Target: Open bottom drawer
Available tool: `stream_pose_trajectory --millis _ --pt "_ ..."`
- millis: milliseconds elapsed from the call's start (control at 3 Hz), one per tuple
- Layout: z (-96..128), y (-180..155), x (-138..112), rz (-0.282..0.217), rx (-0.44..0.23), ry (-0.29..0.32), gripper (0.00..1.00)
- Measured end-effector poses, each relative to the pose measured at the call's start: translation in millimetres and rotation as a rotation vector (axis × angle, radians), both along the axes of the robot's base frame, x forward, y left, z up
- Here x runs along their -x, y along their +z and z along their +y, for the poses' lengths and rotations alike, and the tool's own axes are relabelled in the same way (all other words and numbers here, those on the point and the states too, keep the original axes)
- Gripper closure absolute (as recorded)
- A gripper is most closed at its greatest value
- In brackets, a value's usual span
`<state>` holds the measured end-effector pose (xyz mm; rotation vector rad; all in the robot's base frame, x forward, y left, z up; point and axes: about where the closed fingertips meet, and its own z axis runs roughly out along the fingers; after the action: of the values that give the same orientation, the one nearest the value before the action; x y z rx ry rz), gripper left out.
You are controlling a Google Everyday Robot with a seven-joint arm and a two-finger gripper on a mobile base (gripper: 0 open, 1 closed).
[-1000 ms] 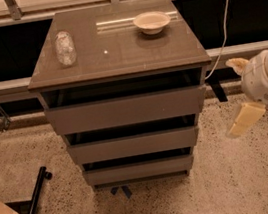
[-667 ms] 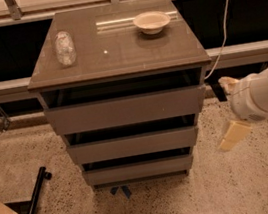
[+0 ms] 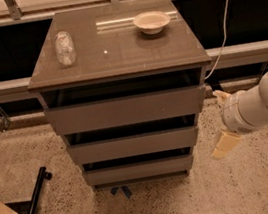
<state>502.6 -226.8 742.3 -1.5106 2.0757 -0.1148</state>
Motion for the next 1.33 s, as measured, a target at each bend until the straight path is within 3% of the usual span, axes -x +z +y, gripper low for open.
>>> stream_pose_trajectory --millis 333,667,1000,1333 --pt "5 -6 5 0.026 0.012 -0.006 0.00" --pt "22 -42 0 0.036 0.041 -0.020 0.00" --pt "26 -80 -23 0.002 0.048 -0.031 0.00" --pt "22 -119 -46 -0.005 0.009 -0.033 0.00"
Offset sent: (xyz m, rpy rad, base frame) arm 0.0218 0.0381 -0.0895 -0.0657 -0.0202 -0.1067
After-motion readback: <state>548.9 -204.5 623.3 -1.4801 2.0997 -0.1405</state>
